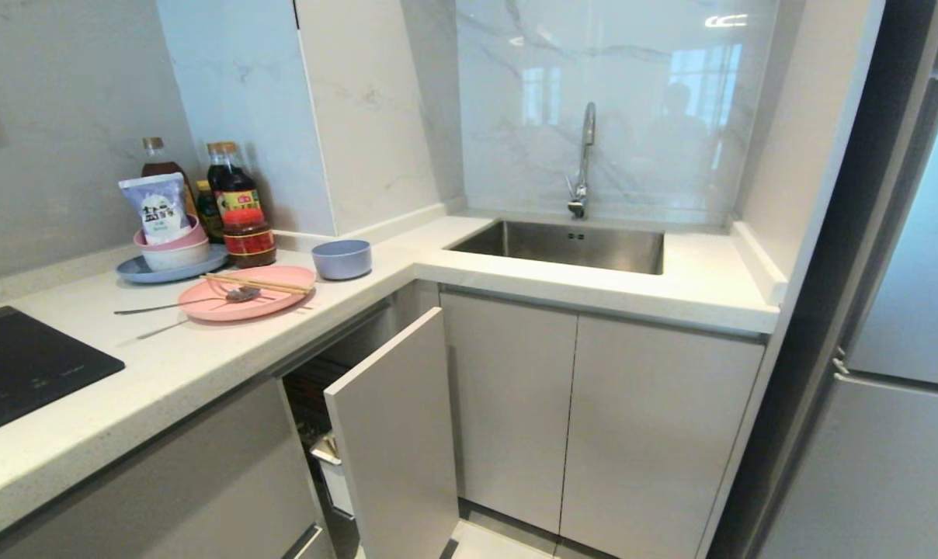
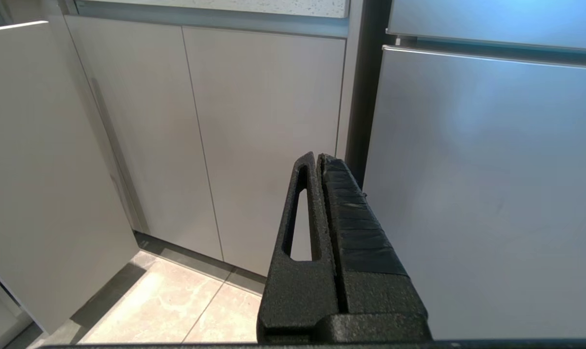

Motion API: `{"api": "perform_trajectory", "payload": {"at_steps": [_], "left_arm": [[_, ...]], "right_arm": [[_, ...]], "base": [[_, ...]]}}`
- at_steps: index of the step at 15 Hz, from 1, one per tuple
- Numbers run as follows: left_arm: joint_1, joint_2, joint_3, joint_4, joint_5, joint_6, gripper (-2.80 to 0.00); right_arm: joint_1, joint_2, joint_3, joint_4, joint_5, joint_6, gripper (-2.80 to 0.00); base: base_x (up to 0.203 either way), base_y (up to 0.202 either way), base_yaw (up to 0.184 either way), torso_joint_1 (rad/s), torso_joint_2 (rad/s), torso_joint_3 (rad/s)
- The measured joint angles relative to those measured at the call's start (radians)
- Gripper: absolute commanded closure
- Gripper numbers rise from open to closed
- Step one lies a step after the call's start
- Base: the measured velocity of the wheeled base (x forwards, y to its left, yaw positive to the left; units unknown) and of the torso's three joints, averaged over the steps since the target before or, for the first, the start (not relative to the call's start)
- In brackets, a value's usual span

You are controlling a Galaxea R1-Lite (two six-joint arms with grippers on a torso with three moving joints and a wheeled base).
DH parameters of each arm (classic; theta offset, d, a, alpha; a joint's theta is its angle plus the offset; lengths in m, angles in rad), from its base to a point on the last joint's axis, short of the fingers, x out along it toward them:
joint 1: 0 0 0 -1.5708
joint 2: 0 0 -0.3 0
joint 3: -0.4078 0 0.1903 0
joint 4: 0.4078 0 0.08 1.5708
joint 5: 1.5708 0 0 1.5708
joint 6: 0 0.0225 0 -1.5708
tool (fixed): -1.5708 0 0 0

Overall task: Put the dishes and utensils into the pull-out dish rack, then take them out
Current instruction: Open the cupboard

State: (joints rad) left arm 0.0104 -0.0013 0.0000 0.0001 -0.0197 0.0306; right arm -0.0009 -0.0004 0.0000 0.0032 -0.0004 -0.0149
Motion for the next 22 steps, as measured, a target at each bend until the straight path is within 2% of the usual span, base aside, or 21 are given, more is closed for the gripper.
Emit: {"api": "perform_trajectory", "payload": {"at_steps": [8,10,12,15,19,22], "left_arm": [[0.0,0.0,-0.008,-0.007,0.002,0.017,0.0],[0.0,0.0,-0.086,-0.009,0.003,0.019,0.0],[0.0,0.007,-0.243,0.033,-0.001,0.026,0.0],[0.0,0.065,-0.559,0.134,-0.015,0.062,0.0],[0.003,0.321,-1.008,0.188,-0.025,0.094,0.0],[0.009,0.555,-1.217,0.201,-0.032,0.129,0.0]], "right_arm": [[0.001,0.0,0.0,0.0,0.0,0.0,0.0],[0.0,0.0,0.0,0.0,0.0,0.0,0.0],[0.0,0.0,0.0,0.0,0.0,0.0,0.0],[0.0,0.0,0.0,0.0,0.0,0.0,0.0],[0.0,0.0,0.0,0.0,0.0,0.0,0.0],[0.0,0.0,0.0,0.0,0.0,0.0,0.0]], "base": [[0.0,0.0,0.0,0.0,0.0,0.0],[0.0,0.0,0.0,0.0,0.0,0.0],[0.0,0.0,0.0,0.0,0.0,0.0],[0.0,0.0,0.0,0.0,0.0,0.0],[0.0,0.0,0.0,0.0,0.0,0.0],[0.0,0.0,0.0,0.0,0.0,0.0]]}}
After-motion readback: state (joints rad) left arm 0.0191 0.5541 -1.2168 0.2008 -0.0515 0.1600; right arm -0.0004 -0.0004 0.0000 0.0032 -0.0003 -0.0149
